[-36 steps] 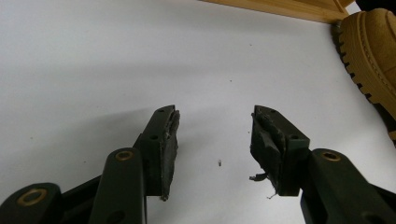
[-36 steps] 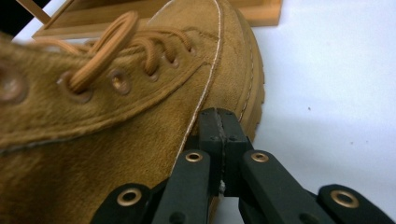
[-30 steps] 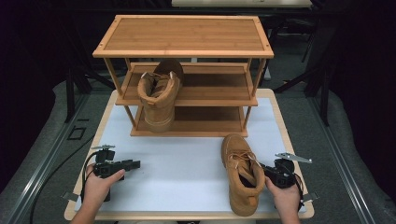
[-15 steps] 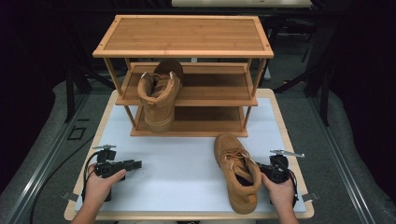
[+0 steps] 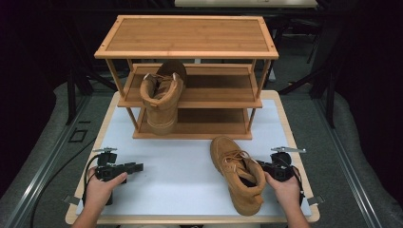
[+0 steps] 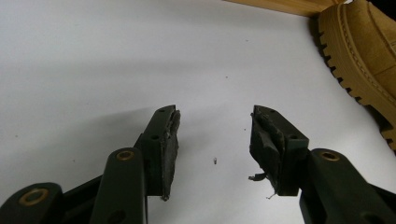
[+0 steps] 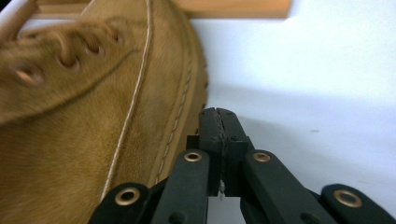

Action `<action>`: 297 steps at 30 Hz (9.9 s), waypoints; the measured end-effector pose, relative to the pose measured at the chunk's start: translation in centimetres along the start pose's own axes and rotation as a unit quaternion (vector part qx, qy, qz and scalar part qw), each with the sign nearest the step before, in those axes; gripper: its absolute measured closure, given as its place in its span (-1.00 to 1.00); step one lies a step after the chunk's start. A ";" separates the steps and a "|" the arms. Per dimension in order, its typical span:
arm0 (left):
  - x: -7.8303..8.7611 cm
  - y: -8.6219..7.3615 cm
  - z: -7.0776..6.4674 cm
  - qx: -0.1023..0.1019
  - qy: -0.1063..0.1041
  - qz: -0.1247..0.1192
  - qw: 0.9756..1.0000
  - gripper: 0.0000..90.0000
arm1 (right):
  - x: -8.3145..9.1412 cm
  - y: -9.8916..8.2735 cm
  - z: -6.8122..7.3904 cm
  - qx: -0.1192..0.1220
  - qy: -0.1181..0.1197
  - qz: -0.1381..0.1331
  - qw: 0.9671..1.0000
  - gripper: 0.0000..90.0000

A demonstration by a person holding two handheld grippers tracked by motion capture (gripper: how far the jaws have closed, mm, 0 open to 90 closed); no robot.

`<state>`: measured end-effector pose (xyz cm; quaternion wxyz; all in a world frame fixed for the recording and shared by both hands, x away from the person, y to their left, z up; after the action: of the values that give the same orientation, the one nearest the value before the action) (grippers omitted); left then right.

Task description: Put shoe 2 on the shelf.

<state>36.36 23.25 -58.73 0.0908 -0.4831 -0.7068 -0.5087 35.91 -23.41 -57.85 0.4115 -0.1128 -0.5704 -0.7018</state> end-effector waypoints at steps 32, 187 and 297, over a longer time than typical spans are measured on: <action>-0.1 -0.2 0.1 0.002 -0.004 0.005 1.000 0.13 | 5.9 7.0 4.9 0.175 -0.067 0.265 0.946 0.43; -0.3 -0.4 0.6 0.013 -0.002 0.008 1.000 0.13 | 15.4 18.6 13.1 -0.102 0.187 0.137 0.967 0.78; -0.1 19.2 -7.8 -0.042 -0.030 -0.151 0.987 1.00 | -2.7 18.6 9.1 -0.149 0.169 -0.054 0.973 1.00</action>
<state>48.50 17.20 -43.06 -0.0286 -0.3893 -0.7522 -0.5308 47.92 -14.24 -43.38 0.4423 -0.0220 -0.3874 -0.8086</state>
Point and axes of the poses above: each handheld gripper's, and its own axes: x roughly backward along the jaws, y roughly out of its top, z roughly to its left, the point moved 7 cm from there along -x, roughly forward along the jaws, and after that the axes turned 3 degrees about -z, right-handed, at the moved point
